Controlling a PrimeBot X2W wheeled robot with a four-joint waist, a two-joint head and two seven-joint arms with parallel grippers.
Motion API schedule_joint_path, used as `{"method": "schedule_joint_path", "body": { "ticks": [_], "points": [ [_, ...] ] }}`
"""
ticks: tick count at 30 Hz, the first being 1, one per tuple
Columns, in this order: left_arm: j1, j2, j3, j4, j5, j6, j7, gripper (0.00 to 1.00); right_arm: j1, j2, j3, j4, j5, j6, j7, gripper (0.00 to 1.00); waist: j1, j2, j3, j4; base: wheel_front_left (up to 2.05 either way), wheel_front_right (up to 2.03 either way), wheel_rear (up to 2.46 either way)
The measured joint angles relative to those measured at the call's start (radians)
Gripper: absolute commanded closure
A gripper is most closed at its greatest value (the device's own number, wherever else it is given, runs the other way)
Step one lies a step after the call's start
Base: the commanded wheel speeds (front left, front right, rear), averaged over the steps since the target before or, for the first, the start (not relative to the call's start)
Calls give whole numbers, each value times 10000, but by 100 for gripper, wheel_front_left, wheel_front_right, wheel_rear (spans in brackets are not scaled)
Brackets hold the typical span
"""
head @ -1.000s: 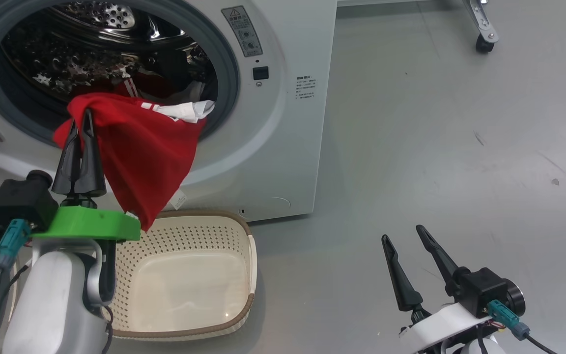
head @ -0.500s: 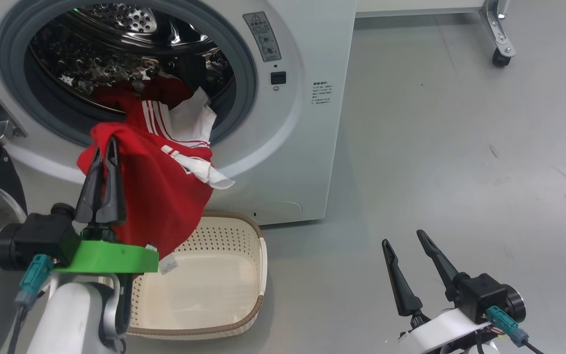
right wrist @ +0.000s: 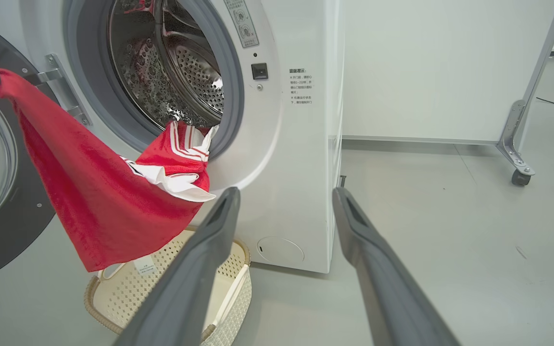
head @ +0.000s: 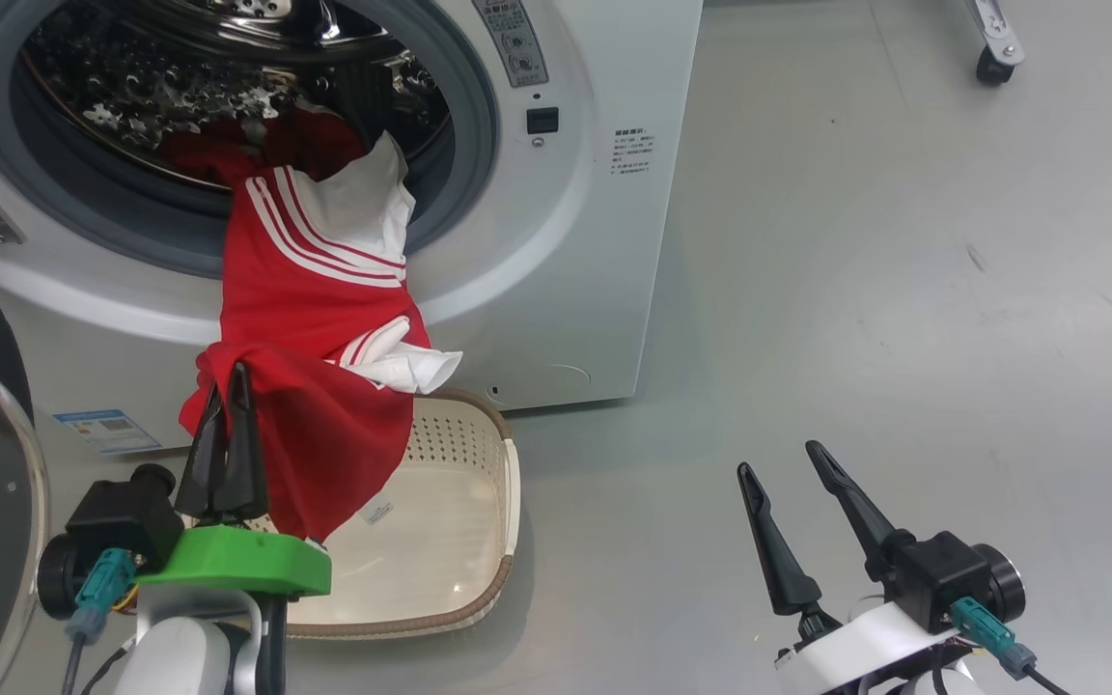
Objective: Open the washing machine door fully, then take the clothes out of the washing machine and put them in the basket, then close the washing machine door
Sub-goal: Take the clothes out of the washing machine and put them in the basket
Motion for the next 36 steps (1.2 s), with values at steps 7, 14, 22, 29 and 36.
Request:
{"method": "schedule_joint_path", "body": {
  "ticks": [7, 14, 22, 29, 36],
  "points": [
    [35, -88, 27, 648, -232, 88, -2, 100, -244, 0, 19, -221, -8, 12, 0, 0, 0, 0, 540, -152, 0, 0, 0],
    [-74, -111, -40, 1599, -395, 96, -12, 100, -658, -2, 21, -454, -10, 29, 0, 0, 0, 0, 1289, -318, 0, 0, 0],
    [-1022, -127, -29, 2874, -512, 98, 2, 100, -1292, -6, 134, -690, -8, 132, 0, 0, 1, 0, 2297, -577, 0, 0, 0],
    [-2030, -130, 107, 4092, -602, 96, 328, 100, -1791, -10, 184, -800, -6, 194, 0, 0, 0, 0, 3180, -902, 0, 0, 0],
    [-3008, -109, 403, 5181, -834, 86, 596, 100, -2281, -12, 215, -853, 88, 236, 0, 0, 1, 0, 3957, -1282, 0, 0, 0]
  ]
}}
